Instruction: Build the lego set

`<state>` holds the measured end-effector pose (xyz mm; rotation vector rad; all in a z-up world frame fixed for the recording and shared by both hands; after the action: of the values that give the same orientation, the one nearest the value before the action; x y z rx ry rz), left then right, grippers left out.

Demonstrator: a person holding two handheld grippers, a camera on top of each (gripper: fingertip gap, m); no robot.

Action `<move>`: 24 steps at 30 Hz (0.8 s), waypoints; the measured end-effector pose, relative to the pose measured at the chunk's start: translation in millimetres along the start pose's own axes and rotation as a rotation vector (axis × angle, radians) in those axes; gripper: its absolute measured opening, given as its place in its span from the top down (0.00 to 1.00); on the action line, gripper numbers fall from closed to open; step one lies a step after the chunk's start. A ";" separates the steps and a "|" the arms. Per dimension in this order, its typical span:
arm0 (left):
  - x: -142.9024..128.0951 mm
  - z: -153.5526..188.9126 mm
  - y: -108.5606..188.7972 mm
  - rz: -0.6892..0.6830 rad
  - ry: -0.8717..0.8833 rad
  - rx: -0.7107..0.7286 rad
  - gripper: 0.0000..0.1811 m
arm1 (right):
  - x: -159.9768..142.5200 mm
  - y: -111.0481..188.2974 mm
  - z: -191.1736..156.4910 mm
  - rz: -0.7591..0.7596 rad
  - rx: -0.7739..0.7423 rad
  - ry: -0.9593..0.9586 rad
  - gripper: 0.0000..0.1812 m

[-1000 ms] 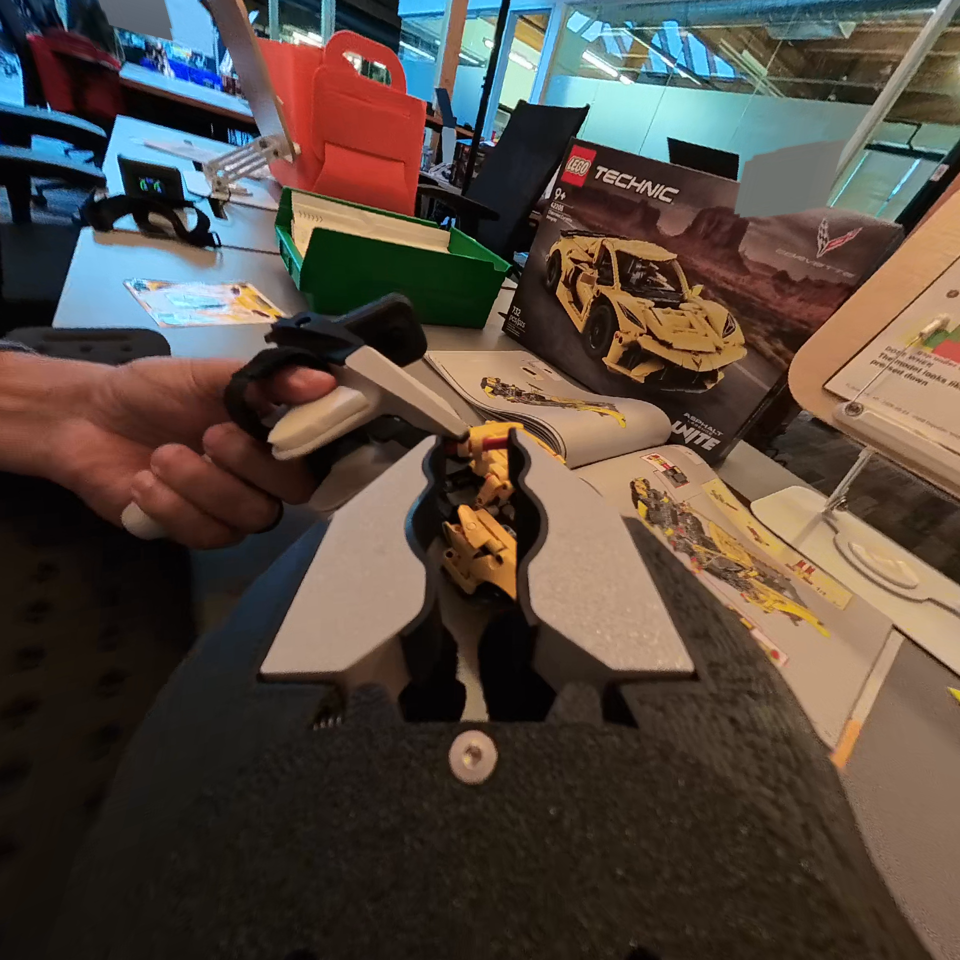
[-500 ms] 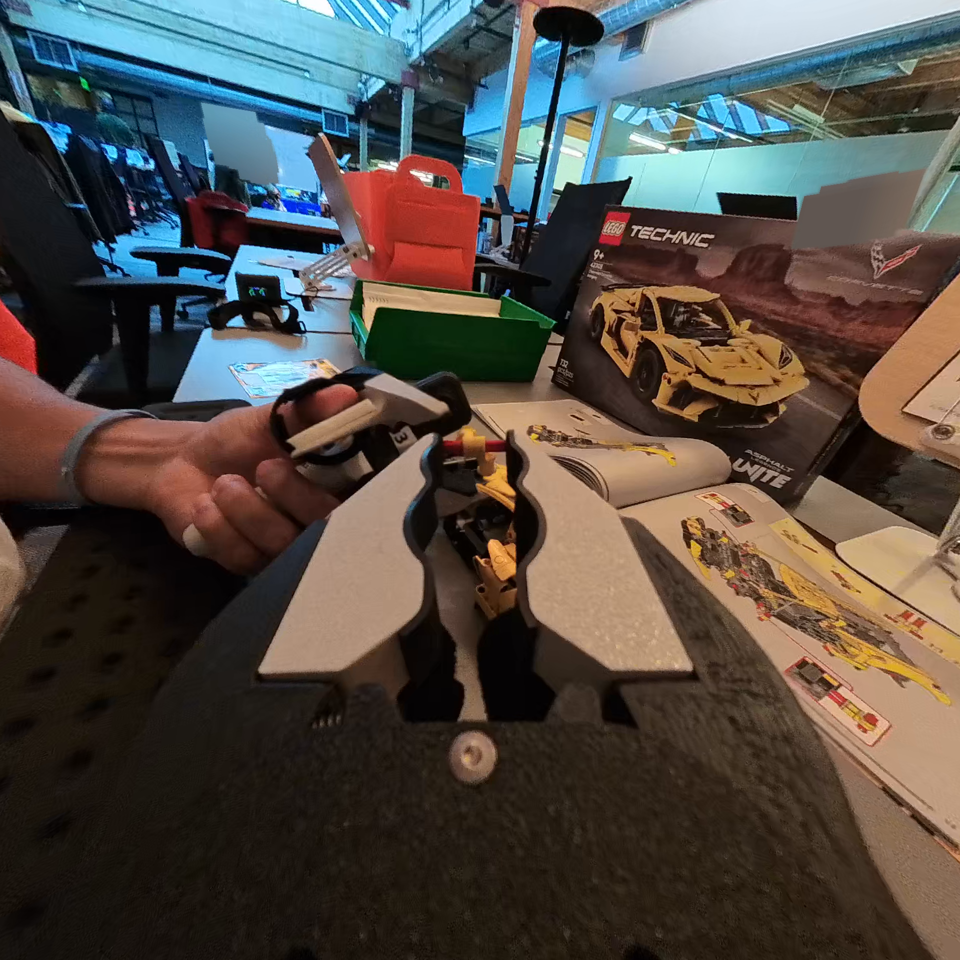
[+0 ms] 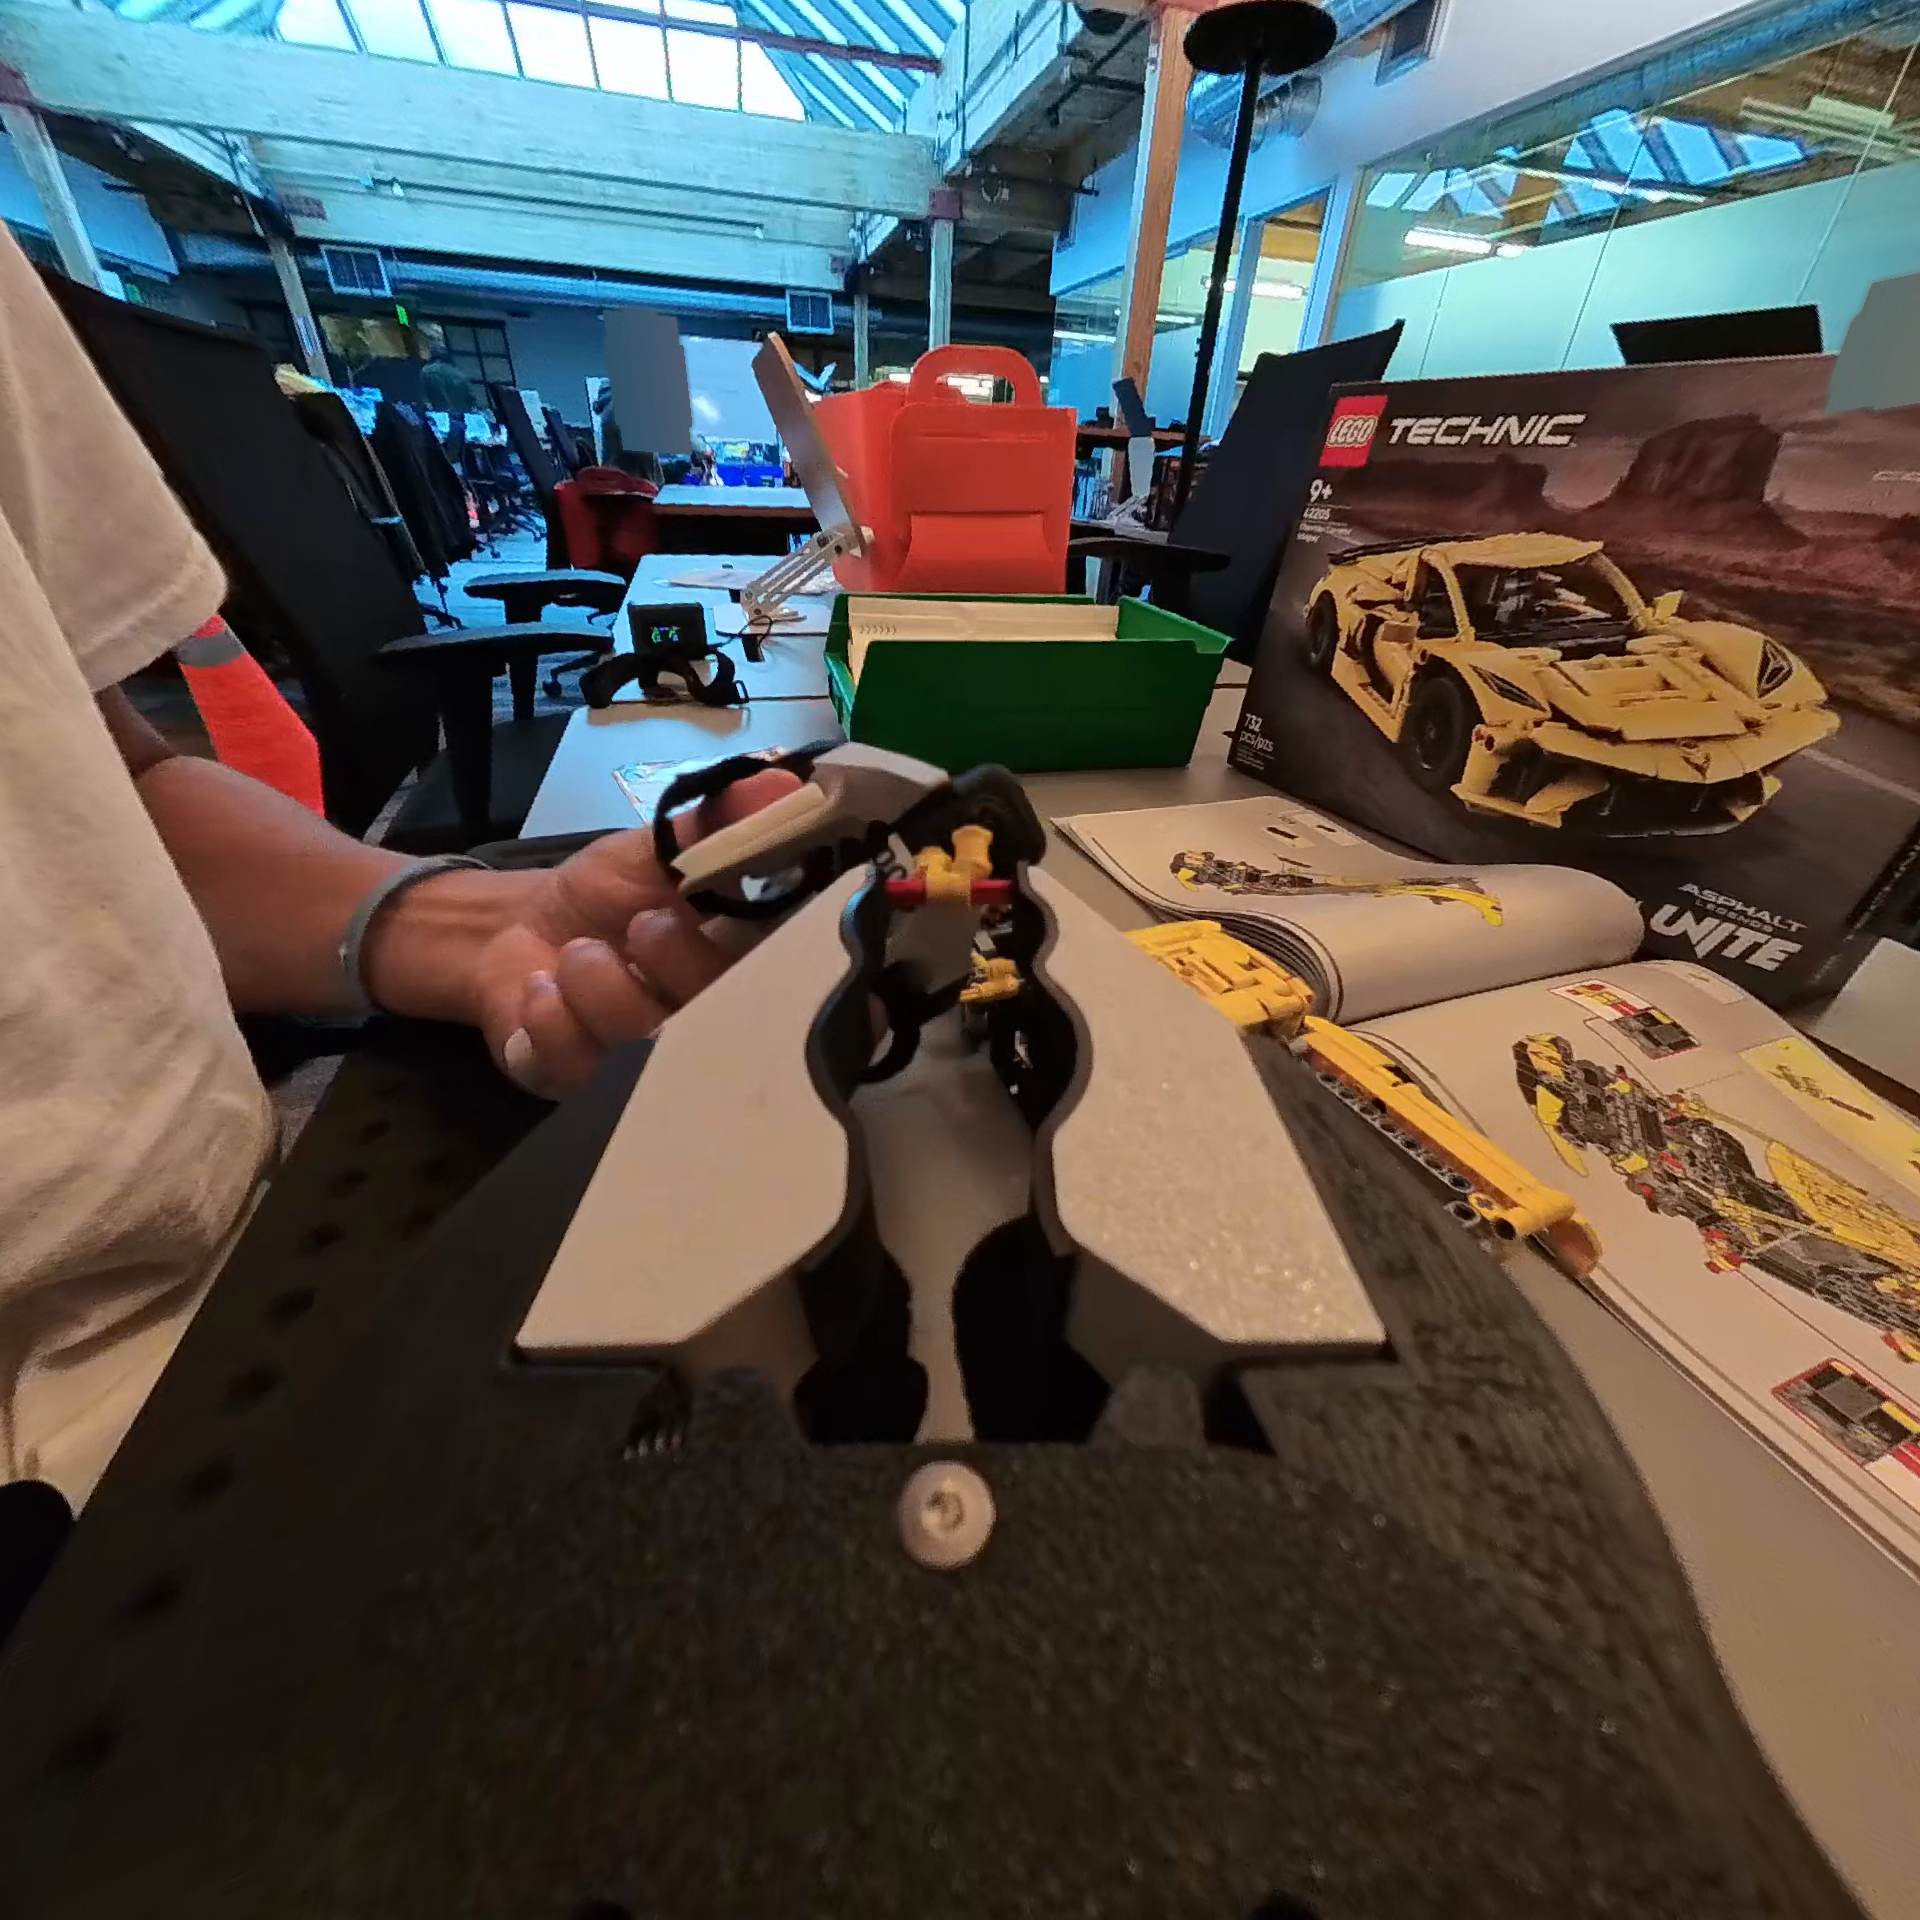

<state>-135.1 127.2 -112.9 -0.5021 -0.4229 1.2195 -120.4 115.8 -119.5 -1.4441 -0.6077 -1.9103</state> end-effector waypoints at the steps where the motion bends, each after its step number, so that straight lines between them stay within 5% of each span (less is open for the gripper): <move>1: 0.4 0.4 1.0 0.000 -0.018 0.011 0.95 | -1.0 0.0 -0.2 -0.007 0.001 0.005 0.88; 14: 1.9 -23.4 3.4 -0.029 -0.192 0.258 0.83 | -21.2 -5.2 -3.2 -0.159 -0.031 0.176 0.88; 19: 6.6 -28.5 7.8 -0.006 -0.131 0.264 0.96 | -24.3 -7.3 -4.8 -0.188 -0.040 0.225 0.88; 24: 10.2 -26.0 10.3 0.018 -0.103 0.239 0.97 | -21.8 -5.6 -2.4 -0.170 -0.041 0.198 0.88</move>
<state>-125.5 136.1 -139.6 -0.2397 -0.3547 1.2972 -122.3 122.8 -141.0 -1.2413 -0.6158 -2.1785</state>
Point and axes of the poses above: each gripper's, where its closed fingertips meet, y back along the fingers, x out of its top, z = x × y across the jaws, the point moved 1 cm from there along y, back along the fingers, and after that the axes turned 14 degrees about y, right-handed, at the moved point
